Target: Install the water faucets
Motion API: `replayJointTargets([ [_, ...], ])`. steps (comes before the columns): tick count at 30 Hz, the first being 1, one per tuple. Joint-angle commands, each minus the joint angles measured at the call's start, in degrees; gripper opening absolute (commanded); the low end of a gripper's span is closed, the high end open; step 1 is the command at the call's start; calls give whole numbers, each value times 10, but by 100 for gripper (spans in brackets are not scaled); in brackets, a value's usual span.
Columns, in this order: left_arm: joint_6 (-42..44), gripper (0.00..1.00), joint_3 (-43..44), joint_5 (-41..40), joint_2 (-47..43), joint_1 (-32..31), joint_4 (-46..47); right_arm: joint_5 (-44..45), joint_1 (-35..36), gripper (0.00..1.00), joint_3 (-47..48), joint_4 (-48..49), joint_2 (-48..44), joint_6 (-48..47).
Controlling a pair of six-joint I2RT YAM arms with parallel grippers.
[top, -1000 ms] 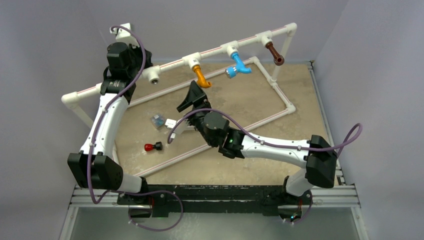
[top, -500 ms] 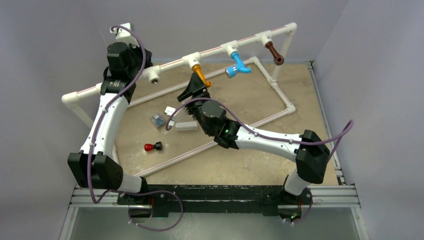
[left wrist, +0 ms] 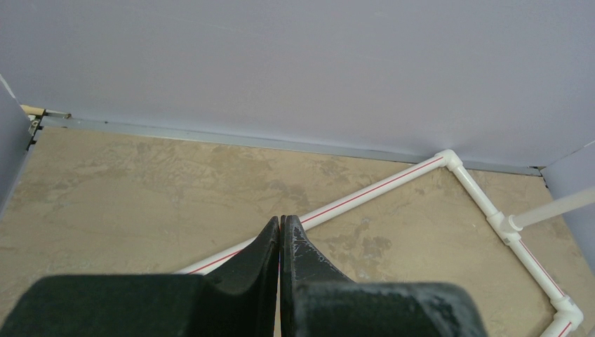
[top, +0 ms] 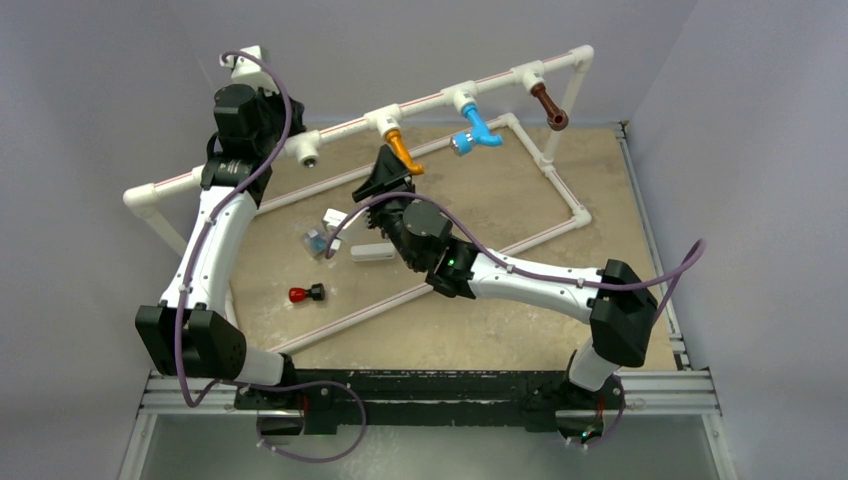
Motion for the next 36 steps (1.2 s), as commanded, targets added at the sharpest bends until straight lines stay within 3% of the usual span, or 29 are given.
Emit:
replayJointTargets([
  [1,-6,0,-33,12,27,3,-92,42,-14,0,32,66,1,139],
  [6,-6,0,-33,13,27,3,-93,53,-14,0,49,56,-11,346],
  [14,-6,0,-33,12,27,3,-94,-24,-31,0,62,-32,-42,895],
  [20,-6,0,-33,10,27,3,-95,-58,-43,0,-1,41,-74,1168],
  [27,-6,0,-33,12,27,3,-94,-68,-70,0,-75,117,-113,1409],
  [36,-7,0,-33,15,27,3,-95,-74,-83,0,-117,126,-139,1592],
])
